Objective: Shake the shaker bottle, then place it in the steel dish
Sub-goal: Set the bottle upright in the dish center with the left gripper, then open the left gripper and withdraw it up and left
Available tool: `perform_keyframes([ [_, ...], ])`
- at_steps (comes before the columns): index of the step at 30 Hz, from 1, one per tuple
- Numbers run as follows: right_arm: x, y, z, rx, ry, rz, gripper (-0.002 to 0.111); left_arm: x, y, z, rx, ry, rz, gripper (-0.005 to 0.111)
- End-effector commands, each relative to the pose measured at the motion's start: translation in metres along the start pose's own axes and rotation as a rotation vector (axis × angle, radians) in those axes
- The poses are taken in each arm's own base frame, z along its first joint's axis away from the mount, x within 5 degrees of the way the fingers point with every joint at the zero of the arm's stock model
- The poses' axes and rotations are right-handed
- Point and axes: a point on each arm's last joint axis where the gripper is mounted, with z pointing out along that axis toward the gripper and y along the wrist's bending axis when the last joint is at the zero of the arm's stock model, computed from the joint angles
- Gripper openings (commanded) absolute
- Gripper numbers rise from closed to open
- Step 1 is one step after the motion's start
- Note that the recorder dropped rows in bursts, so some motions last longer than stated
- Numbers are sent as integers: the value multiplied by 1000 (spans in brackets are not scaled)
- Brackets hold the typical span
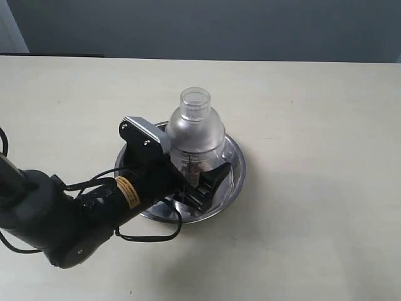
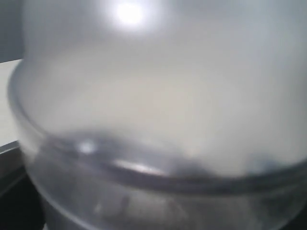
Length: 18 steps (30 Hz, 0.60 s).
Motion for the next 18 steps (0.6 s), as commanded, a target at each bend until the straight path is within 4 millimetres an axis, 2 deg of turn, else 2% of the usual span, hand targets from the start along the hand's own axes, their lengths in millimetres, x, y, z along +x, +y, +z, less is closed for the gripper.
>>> perform_keyframes([
  [1,-1,0,0,3,-16,-3,-1,-13,0,-1,-6,-55,-1,106],
  [10,-1,0,0,3,-16,-3,-1,-48,-4,-9,-2,-165,46,106],
  [18,-1,0,0,3,-16,-3,-1,-71,-6,-18,-9,-194,54,106],
])
